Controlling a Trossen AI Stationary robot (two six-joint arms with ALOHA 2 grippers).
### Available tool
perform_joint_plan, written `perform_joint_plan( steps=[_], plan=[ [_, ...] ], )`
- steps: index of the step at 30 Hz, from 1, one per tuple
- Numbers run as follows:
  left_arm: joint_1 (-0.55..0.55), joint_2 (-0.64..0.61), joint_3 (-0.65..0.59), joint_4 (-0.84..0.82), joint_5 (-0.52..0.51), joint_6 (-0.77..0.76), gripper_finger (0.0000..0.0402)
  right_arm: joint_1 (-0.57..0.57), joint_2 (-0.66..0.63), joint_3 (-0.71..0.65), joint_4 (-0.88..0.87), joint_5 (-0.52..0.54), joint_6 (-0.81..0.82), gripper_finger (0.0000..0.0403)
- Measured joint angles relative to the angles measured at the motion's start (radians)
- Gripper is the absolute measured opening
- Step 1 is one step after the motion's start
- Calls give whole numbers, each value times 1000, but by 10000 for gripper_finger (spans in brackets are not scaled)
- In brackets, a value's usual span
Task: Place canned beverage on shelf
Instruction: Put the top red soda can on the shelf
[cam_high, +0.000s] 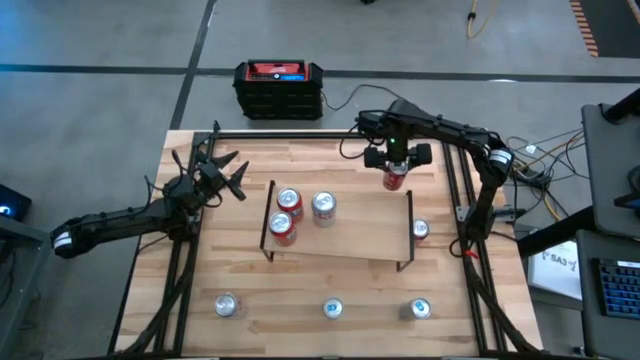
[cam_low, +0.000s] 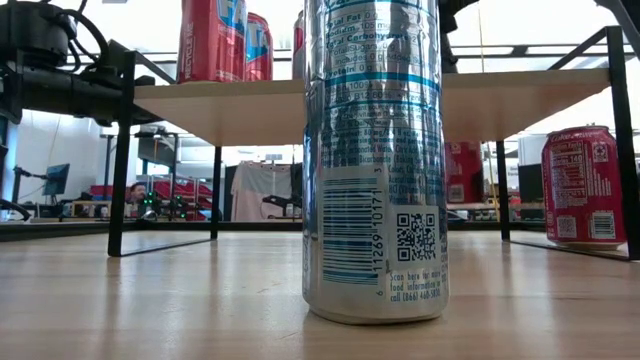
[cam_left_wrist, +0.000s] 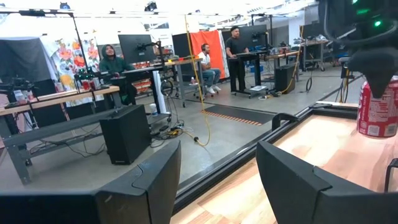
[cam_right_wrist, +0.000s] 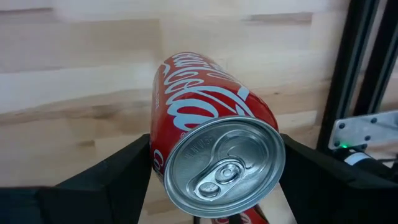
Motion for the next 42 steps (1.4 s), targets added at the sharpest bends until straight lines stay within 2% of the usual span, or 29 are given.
perform_joint_plan(
  steps=[11,22,32,38,42],
  plan=[
    [0,0,0,0,0,0,195,-13,0,-62,126,-50,22,288],
    [0,0,0,0,0,0,195,-10,0,-69,131,-56,94,288],
    [0,0,0,0,0,0,195,-9,2,-168,202,-63,158,288],
    [0,0,0,0,0,0,195,-11,2,-164,202,-84,162,288],
    [0,0,0,0,0,0,195,-10,2,-164,204,-84,230,294]
  ],
)
